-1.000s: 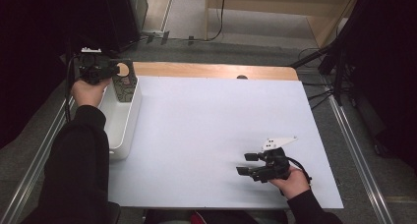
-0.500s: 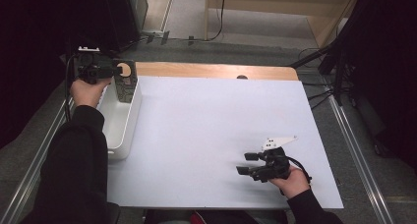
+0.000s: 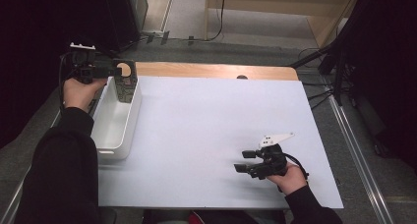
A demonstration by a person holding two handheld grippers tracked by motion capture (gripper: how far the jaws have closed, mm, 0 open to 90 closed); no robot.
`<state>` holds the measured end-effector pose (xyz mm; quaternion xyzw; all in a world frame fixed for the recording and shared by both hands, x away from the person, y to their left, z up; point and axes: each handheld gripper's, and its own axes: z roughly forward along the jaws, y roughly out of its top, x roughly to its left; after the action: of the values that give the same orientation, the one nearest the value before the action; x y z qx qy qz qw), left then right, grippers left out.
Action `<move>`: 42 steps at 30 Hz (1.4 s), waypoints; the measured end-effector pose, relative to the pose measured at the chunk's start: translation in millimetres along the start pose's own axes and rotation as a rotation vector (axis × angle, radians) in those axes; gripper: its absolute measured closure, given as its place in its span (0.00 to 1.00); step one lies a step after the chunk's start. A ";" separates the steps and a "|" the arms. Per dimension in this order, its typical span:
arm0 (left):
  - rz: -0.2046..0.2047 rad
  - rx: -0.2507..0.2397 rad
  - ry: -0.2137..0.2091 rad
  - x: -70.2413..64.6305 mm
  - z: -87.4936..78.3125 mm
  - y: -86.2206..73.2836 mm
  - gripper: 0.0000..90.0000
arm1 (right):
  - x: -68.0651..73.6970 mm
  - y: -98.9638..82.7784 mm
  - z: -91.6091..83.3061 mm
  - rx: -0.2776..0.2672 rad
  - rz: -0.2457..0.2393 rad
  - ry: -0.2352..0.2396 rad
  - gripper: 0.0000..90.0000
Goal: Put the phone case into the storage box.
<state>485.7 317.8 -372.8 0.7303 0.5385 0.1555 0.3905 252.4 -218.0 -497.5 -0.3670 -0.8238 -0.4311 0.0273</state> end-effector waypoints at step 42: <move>0.175 0.045 -0.274 -73.6 -41.3 -11.1 0.35 | -7.6 6.5 2.0 -0.005 0.005 0.005 0.34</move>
<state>424.3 268.9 -340.1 0.7973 0.4179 0.0757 0.4289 262.6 -218.7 -497.0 -0.3681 -0.8218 -0.4340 0.0299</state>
